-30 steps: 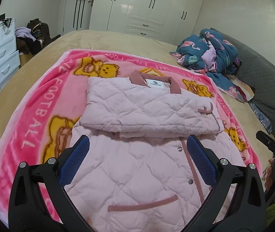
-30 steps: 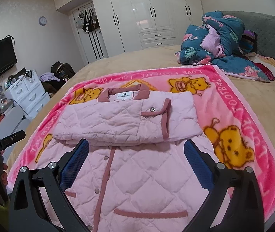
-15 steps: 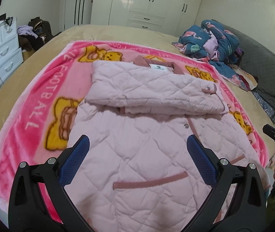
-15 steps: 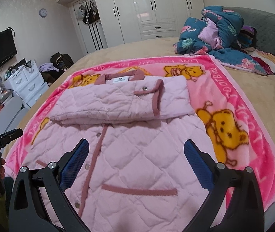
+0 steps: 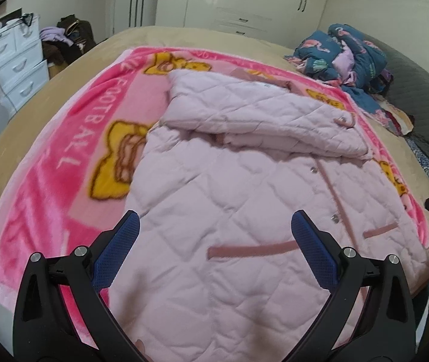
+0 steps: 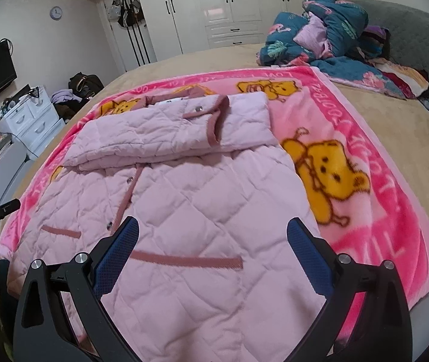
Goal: Fold large clothes
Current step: 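Lower both tools to the ribbed hem edge of the jacket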
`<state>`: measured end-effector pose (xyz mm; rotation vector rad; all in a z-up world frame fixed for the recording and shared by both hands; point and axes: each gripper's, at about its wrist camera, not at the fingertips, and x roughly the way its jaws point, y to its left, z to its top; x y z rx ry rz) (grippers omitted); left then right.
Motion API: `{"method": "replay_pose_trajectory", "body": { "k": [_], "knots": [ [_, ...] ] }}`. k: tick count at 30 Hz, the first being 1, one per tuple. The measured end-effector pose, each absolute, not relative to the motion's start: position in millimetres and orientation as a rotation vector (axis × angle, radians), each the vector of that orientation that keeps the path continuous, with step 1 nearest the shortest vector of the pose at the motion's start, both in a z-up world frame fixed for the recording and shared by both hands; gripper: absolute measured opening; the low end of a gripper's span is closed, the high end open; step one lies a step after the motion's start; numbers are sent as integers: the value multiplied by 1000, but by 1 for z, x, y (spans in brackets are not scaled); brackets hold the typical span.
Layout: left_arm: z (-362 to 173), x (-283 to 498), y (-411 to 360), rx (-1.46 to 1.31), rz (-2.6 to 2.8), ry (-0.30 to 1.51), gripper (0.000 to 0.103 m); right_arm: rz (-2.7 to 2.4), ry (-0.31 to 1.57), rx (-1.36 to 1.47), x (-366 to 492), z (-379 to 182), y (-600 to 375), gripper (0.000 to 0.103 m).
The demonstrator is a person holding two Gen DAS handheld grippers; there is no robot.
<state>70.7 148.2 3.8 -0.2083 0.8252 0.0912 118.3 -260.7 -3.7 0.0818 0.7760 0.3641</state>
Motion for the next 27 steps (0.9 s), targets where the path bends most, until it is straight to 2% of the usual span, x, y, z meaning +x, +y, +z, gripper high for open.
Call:
{"method": "replay_pose_trajectory", "body": {
  "k": [27],
  "knots": [
    [-53, -6, 184, -317, 75, 968, 94, 302, 819, 82, 86, -16, -314, 98]
  ]
}}
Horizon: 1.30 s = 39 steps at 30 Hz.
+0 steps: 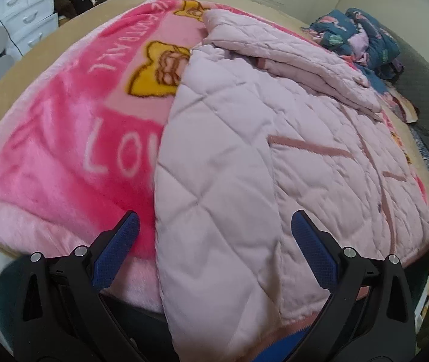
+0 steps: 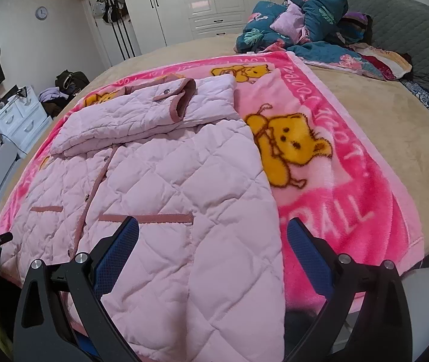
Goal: Fold large clothes
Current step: 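Lower both tools to the ribbed hem edge of the jacket, then grasp the ribbed hem with both tools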
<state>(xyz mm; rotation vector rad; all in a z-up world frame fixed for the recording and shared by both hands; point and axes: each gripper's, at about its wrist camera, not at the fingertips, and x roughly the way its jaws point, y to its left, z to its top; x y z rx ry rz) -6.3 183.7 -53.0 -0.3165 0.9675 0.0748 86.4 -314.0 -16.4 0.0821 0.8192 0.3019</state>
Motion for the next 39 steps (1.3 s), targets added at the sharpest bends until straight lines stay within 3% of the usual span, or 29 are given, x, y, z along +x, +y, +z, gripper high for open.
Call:
{"method": "replay_pose_trajectory", "body": {
  "k": [14, 32, 35, 39],
  "knots": [
    [-67, -28, 157, -322, -30, 1011, 94, 310, 875, 3, 66, -16, -327, 98],
    [-81, -30, 142, -251, -30, 1039, 94, 370, 1103, 12, 47, -66, -339, 97],
    [-82, -31, 141, -253, -30, 1037, 94, 378, 1110, 42, 42, -71, -343, 81],
    [-83, -31, 142, -261, -33, 1035, 94, 379, 1095, 45, 38, -70, -344, 77]
  ]
}}
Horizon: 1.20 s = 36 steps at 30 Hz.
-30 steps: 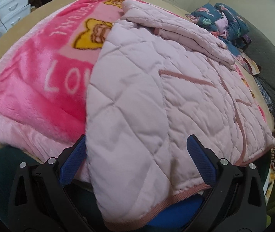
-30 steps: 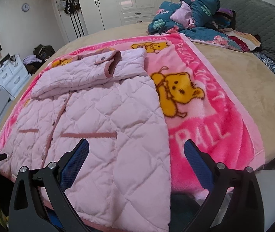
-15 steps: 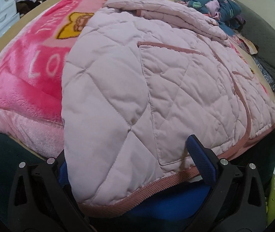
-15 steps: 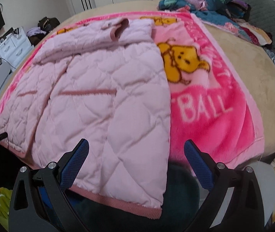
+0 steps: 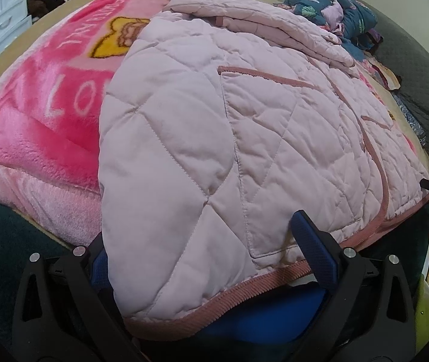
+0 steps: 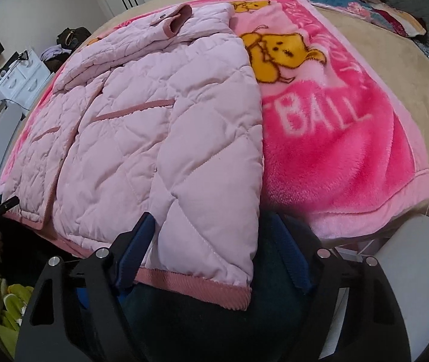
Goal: Fold large clothes
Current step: 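Grasp the ribbed hem with both tools, then lift the hem with both tools and carry it toward the collar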
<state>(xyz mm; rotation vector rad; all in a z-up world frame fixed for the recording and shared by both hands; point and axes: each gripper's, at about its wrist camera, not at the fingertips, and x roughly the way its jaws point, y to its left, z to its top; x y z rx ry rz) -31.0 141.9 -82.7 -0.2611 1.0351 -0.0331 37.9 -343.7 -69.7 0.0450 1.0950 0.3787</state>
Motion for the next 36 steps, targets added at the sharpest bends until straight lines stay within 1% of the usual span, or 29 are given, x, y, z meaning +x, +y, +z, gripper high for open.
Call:
{"method": "replay_pose_trajectory", "body": {
  "k": [1, 2, 3, 5, 7, 10, 11, 12, 14, 15, 16, 17, 19, 22, 25, 30, 36],
  "knots": [
    [-83, -31, 142, -262, -33, 1035, 94, 380, 1096, 30, 37, -69, -342, 76],
    [-83, -31, 142, -261, -33, 1036, 94, 385, 1096, 18, 37, -69, -341, 71],
    [-83, -31, 142, -260, -33, 1037, 94, 398, 1096, 6, 36, -69, -338, 64],
    [-85, -30, 142, -258, -30, 1040, 94, 420, 1098, -15, 35, -69, -333, 60],
    [-84, -31, 143, -262, -29, 1037, 94, 430, 1091, -40, 32, -69, -329, 52],
    [-83, -32, 143, -267, -27, 1026, 94, 444, 1061, -28, 31, -66, -328, 39],
    [-83, -33, 142, -261, -24, 1023, 94, 456, 1040, -24, 30, -62, -327, 33],
    [-82, -33, 140, -249, -20, 1022, 94, 474, 1010, -12, 29, -56, -326, 28],
    [-80, -34, 140, -232, -4, 1011, 83, 494, 949, 14, 28, -41, -325, 24],
    [-78, -35, 142, -232, 13, 1002, 70, 501, 930, 24, 29, -36, -324, 22],
    [-76, -36, 144, -240, 20, 993, 48, 509, 898, 30, 30, -29, -323, 22],
    [-73, -38, 149, -259, 23, 978, 38, 513, 876, 29, 30, -24, -321, 21],
    [-67, -42, 153, -280, 3, 950, 24, 523, 834, 45, 33, -16, -320, 21],
    [-54, -45, 147, -233, -13, 915, 17, 527, 789, 84, 40, -7, -322, 20],
    [-33, -44, 145, -212, -31, 860, 12, 527, 741, 122, 42, 3, -325, 19],
    [-2, -34, 146, -200, -56, 780, 11, 530, 631, 128, 39, 27, -322, 18],
    [25, -14, 147, -201, -64, 702, 11, 521, 584, 167, 57, 43, -320, 18]
  ]
}}
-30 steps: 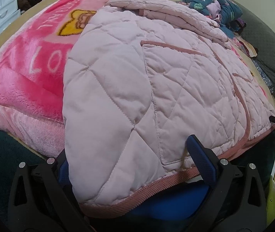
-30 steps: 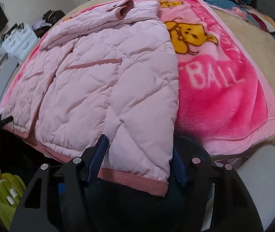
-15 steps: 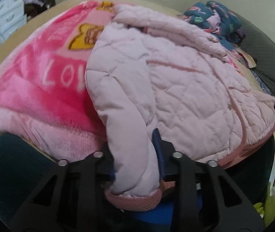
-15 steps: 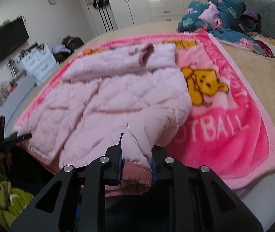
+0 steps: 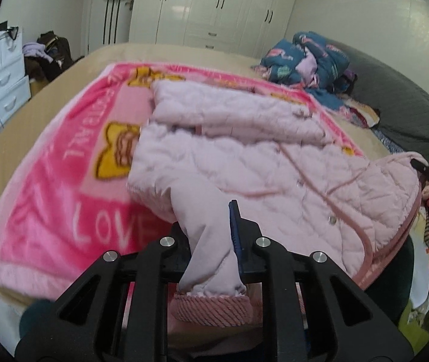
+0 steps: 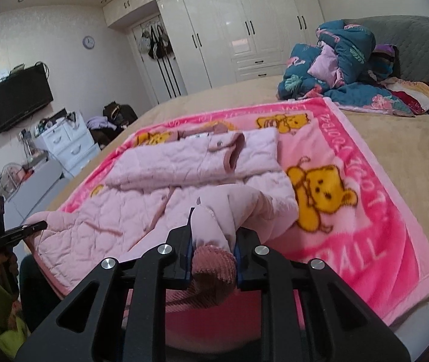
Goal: Fold large clothes
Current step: 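Lift the hem with both tools and carry it toward the collar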
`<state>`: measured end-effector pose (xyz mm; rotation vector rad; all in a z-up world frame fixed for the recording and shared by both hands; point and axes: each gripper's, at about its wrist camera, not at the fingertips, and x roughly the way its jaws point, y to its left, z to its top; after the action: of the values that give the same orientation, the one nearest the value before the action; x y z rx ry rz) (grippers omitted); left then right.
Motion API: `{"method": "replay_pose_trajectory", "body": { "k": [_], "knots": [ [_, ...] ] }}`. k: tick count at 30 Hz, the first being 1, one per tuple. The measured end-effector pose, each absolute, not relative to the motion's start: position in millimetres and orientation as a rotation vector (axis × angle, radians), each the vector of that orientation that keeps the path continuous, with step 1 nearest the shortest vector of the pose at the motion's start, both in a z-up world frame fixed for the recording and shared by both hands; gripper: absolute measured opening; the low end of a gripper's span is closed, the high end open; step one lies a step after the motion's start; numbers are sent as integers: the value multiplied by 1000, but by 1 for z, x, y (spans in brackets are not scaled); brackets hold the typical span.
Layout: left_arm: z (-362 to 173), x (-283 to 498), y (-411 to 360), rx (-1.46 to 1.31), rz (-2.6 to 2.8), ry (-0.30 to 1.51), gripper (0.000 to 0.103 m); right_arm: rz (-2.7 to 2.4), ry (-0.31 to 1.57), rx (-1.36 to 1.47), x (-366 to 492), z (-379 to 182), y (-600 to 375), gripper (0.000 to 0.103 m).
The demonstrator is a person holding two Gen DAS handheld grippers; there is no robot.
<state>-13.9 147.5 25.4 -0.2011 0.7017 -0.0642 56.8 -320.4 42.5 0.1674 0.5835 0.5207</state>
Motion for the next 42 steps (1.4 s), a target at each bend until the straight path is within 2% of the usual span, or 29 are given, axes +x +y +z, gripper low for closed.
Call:
{"method": "replay_pose_trajectory", "body": {
  "k": [16, 42],
  "knots": [
    [56, 34, 152, -240, -46, 620, 11, 504, 511, 210, 104, 73, -307, 18],
    [83, 101, 173, -262, -15, 554, 12, 409, 500, 285, 163, 69, -316, 18]
  ]
}}
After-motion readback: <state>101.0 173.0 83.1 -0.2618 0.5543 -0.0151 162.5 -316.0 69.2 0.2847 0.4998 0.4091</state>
